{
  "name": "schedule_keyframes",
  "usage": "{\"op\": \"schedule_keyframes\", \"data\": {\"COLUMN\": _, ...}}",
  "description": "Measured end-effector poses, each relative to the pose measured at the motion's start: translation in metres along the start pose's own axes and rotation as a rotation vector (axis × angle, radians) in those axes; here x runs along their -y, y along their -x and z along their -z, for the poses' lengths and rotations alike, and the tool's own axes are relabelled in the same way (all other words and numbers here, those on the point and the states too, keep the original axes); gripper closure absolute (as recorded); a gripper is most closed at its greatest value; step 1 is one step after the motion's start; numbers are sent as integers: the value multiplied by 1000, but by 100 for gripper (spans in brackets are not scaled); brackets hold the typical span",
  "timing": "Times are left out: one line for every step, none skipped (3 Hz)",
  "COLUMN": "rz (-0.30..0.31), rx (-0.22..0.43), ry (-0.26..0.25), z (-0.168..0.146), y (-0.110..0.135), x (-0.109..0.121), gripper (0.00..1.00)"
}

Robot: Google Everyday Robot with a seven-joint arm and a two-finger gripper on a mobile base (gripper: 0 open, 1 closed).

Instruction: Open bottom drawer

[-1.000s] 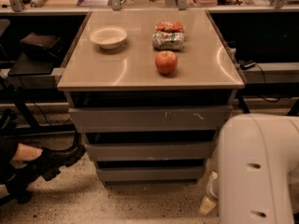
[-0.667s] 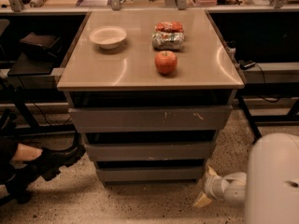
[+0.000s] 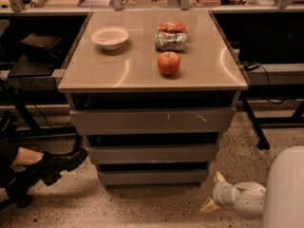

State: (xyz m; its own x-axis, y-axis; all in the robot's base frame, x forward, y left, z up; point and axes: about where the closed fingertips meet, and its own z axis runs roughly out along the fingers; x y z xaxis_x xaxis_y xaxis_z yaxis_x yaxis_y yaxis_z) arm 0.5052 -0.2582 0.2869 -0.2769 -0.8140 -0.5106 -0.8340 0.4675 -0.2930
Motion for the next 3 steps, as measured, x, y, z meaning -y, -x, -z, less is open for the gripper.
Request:
{"op": "schedule_keyframes", "data": {"rz": -7, "rx": 51, "ry": -2, "z": -19, "y": -2, "x": -14, "gripper": 0}}
{"op": "schedule_keyframes", "data": {"rz": 33, "rx": 146, "ry": -9, "z": -57, "y": 9, "x": -37, "gripper": 0}}
{"op": "schedule_keyframes", "data": {"rz": 125, "rx": 268, "ry": 22, "z": -94, "y": 47, "x": -62, "gripper": 0}}
